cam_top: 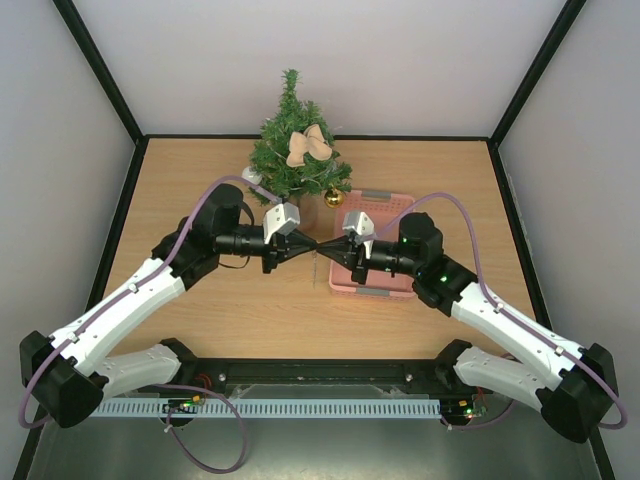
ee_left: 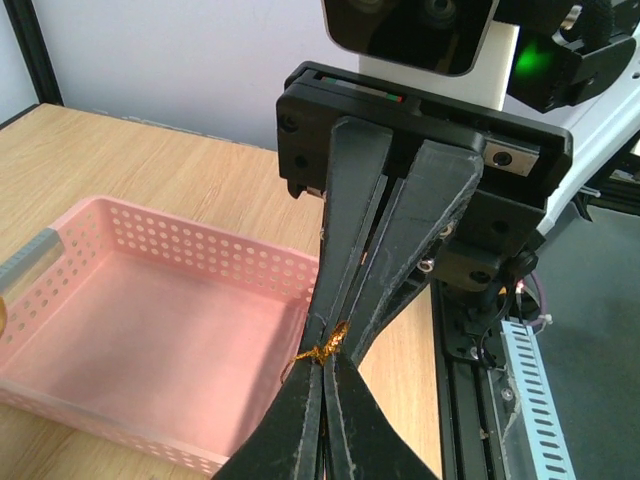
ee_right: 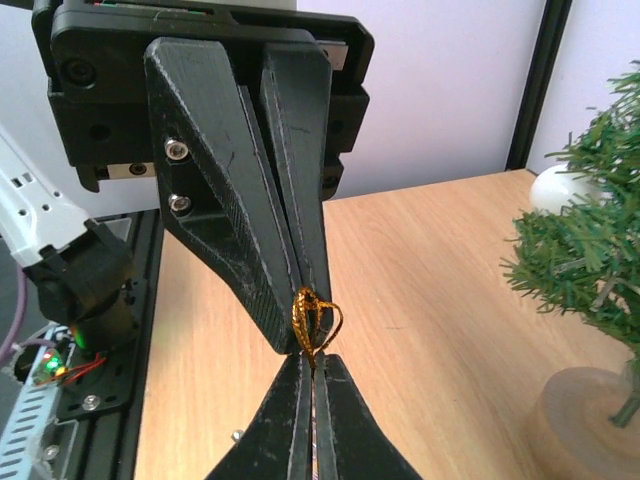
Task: Decorate the small christmas tree
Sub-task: Hang the decoration item on the Christmas tree.
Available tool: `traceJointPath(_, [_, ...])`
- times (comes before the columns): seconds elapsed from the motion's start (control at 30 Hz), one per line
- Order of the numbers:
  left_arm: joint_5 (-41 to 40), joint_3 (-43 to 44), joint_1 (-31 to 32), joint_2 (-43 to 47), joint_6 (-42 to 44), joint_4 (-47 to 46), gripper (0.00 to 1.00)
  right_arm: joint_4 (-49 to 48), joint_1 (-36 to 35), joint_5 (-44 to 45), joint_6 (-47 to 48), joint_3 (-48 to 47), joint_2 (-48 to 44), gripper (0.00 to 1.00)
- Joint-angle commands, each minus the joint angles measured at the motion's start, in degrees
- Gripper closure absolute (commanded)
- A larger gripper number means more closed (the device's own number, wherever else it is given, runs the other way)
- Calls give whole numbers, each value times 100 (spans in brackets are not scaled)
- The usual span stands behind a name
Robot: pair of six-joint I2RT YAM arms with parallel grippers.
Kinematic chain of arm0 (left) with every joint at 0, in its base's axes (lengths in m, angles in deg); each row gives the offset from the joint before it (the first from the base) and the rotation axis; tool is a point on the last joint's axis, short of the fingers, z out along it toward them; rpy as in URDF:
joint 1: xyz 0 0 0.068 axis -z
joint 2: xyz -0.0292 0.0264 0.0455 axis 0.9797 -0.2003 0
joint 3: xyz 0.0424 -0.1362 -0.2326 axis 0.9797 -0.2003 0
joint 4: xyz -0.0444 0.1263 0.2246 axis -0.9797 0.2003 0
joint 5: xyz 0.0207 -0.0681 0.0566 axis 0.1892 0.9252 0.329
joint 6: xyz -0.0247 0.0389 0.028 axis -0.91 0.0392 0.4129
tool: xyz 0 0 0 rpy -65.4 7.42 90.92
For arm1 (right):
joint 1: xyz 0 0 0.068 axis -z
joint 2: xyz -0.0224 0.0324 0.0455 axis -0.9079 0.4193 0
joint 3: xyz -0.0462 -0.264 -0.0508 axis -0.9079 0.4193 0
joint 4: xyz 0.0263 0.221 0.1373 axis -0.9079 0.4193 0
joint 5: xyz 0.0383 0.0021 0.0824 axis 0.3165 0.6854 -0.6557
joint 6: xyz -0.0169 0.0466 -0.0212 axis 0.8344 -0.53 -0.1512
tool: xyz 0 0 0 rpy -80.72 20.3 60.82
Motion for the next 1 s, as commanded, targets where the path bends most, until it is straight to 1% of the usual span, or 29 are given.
traceJointPath(0.0, [-188, 159, -15, -16, 24, 46, 98, -426, -35, 305, 189, -54, 28, 98])
traceJointPath(0.13, [-307, 172, -23, -44, -108, -70, 98, -676, -30, 506, 162, -39, 118, 98])
traceJointPath(0.23, [-538, 204, -42, -105, -205, -99, 98, -787, -34, 860, 134, -40, 231, 98])
traceJointPath(0.43, [-747, 136, -263, -169, -584, -504, 97, -1034, -32, 1251, 116, -133, 437, 98])
traceJointPath(0.67, [-942, 133, -568, -327, -834, -719, 98, -1370, -35, 1384, 9, -286, 797, 98])
traceJointPath(0.8, [-857, 66, -766, -368, -851, -772, 98, -1925, -30, 1609, -307, -237, 1030, 98])
traceJointPath(0.97, [-643, -45, -1071, -454, -897, -812, 98, -2467, -33, 1611, -605, -247, 1378, 98])
